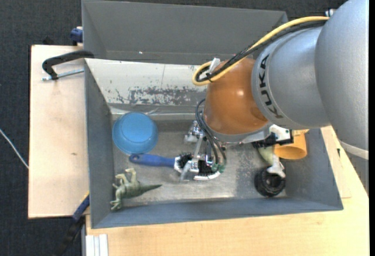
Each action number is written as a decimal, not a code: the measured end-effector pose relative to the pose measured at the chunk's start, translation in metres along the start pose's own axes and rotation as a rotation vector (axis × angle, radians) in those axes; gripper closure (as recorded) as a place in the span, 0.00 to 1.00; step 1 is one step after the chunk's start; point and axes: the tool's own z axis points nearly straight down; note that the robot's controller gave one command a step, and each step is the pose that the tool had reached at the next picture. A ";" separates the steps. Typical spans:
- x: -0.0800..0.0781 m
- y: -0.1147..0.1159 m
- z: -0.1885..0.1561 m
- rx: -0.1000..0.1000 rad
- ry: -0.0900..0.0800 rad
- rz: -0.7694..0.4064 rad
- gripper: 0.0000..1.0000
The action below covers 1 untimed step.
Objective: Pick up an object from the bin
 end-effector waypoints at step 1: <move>-0.001 0.001 -0.005 0.000 0.001 0.058 0.00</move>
Offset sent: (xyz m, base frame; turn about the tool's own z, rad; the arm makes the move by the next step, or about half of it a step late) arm 0.0003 -0.0006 0.0047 0.0588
